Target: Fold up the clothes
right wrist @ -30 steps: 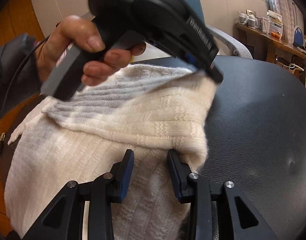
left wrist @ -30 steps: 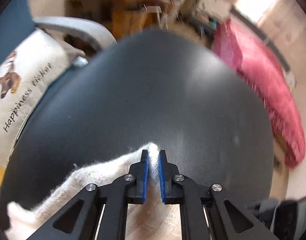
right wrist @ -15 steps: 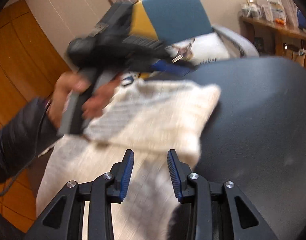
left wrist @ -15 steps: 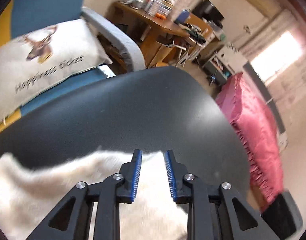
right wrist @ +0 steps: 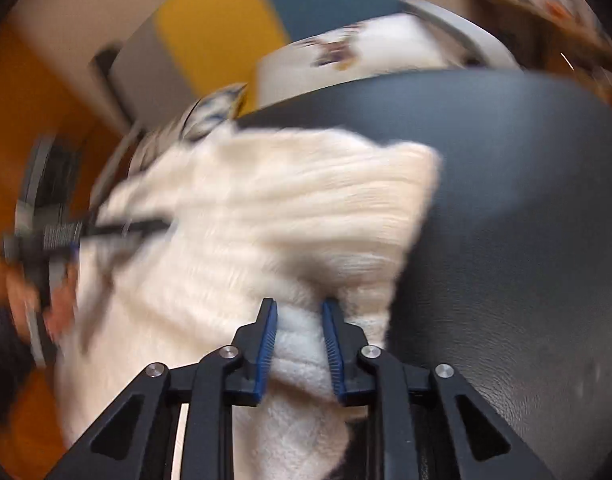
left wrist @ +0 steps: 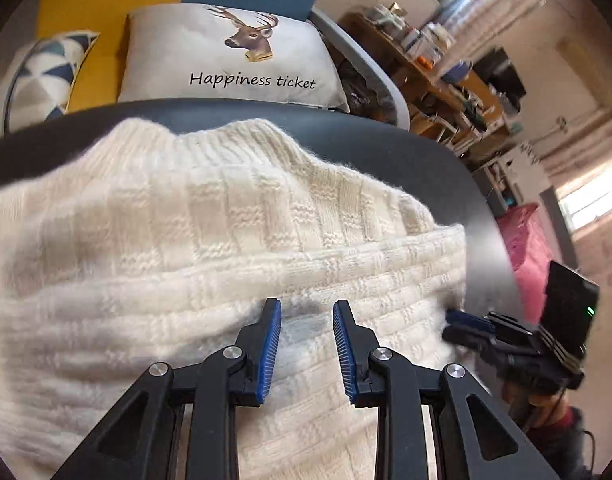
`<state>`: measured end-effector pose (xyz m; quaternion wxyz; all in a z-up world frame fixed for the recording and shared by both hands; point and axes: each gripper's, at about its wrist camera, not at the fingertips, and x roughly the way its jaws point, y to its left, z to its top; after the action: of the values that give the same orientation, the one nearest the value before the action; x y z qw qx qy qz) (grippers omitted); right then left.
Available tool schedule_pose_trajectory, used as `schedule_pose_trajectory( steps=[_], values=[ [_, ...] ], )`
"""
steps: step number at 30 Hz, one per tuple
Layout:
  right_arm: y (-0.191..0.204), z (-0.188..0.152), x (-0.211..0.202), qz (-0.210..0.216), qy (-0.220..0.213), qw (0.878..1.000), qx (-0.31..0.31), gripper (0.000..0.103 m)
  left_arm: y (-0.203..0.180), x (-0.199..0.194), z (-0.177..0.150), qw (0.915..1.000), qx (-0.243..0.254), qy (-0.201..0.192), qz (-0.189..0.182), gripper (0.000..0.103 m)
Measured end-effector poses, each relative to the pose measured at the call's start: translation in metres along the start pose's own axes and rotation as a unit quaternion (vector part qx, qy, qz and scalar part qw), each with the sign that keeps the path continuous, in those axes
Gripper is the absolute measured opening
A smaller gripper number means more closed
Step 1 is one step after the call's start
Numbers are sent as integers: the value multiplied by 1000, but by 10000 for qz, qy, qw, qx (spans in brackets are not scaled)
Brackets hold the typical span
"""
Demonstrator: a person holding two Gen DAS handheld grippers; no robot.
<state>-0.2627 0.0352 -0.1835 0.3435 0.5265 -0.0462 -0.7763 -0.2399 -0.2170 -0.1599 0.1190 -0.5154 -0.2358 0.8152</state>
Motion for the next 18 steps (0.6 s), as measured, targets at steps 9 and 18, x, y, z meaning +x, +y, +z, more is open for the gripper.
schedule_pose_trajectory(
  steps=[9, 18],
  values=[
    [35, 29, 4, -357, -240, 9989, -202, 28, 37, -71, -24, 9953, -468, -809, 262, 30],
    [65, 22, 20, -1422, 4, 9871, -730, 28, 98, -84, -46, 9868, -1364, -731, 488, 28]
  ],
)
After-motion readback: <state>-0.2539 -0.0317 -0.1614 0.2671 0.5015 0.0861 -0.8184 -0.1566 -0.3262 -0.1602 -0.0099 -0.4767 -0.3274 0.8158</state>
